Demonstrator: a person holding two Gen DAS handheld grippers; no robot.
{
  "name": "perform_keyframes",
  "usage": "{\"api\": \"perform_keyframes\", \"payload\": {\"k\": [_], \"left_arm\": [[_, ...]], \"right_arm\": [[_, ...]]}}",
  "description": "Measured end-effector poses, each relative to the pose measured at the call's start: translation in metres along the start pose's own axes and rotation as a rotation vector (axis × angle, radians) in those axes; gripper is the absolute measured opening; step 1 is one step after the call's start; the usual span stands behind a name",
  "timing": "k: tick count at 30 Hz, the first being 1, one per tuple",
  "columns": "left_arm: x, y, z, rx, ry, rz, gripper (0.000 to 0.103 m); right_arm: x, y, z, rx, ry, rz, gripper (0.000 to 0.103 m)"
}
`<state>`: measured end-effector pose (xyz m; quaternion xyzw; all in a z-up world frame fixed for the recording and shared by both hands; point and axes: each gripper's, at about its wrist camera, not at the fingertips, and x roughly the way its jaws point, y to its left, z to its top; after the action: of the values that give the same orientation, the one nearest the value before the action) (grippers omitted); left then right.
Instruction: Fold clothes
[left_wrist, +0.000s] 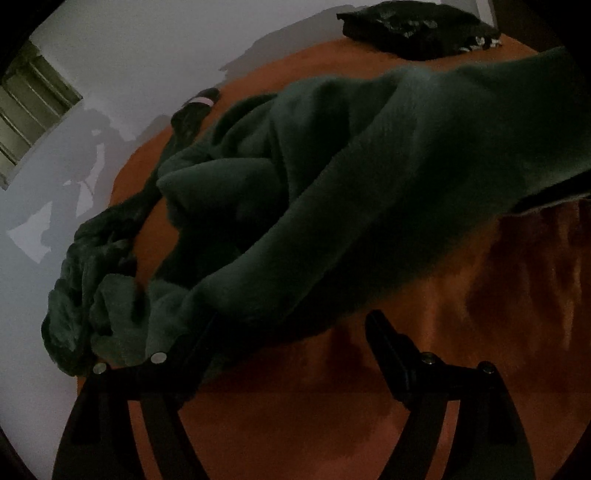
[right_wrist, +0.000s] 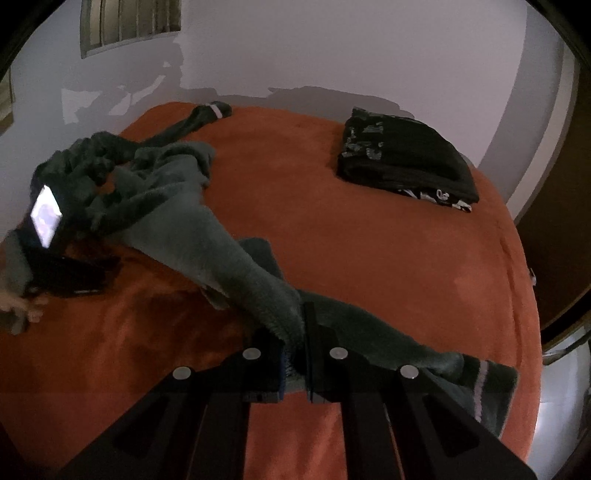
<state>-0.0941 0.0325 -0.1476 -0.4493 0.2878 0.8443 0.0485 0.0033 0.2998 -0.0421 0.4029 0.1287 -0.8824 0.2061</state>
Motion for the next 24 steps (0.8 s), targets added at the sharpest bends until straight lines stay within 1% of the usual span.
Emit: {"api": "perform_keyframes", "payload": {"k": [1, 2, 3, 4, 5, 6, 9, 19, 24], "left_arm": [[0.002, -0.001, 0.003, 0.003, -0.006, 0.004, 0.080], [0.002, -0.001, 0.005, 0.006, -0.023, 0.004, 0.078], [0.002, -0.002, 0.006, 0.009, -0.045, 0.003, 0.055], [0.002, -0.001, 0.009, 0.014, -0.051, -0.006, 0.039], [0.003, -0.001, 0.012, 0.021, -0.051, -0.017, 0.029], [-0.002, 0.000, 0.012, 0.014, -0.056, -0.025, 0.025], [-0.021, 0.003, 0.010, -0.021, -0.074, -0.047, 0.021], [-0.087, 0.014, 0.003, -0.138, -0.133, -0.119, 0.021], [-0.109, 0.009, -0.002, -0.144, -0.145, -0.151, 0.020]], "right_arm": [[-0.005, -0.001, -0.001, 0.002, -0.002, 0.000, 0.006], [-0.009, -0.002, -0.001, 0.003, -0.004, -0.001, 0.006], [-0.012, -0.003, -0.002, 0.003, -0.005, -0.004, 0.006], [-0.014, -0.003, -0.003, 0.003, -0.006, -0.006, 0.006], [-0.015, -0.005, -0.004, 0.003, -0.005, -0.008, 0.006], [-0.014, -0.006, -0.005, 0.004, -0.001, -0.012, 0.006], [-0.010, -0.010, -0.008, 0.009, 0.011, -0.023, 0.006], [-0.006, -0.036, -0.022, 0.029, 0.014, -0.107, 0.006], [-0.001, -0.046, -0.029, 0.048, 0.031, -0.133, 0.006]]}}
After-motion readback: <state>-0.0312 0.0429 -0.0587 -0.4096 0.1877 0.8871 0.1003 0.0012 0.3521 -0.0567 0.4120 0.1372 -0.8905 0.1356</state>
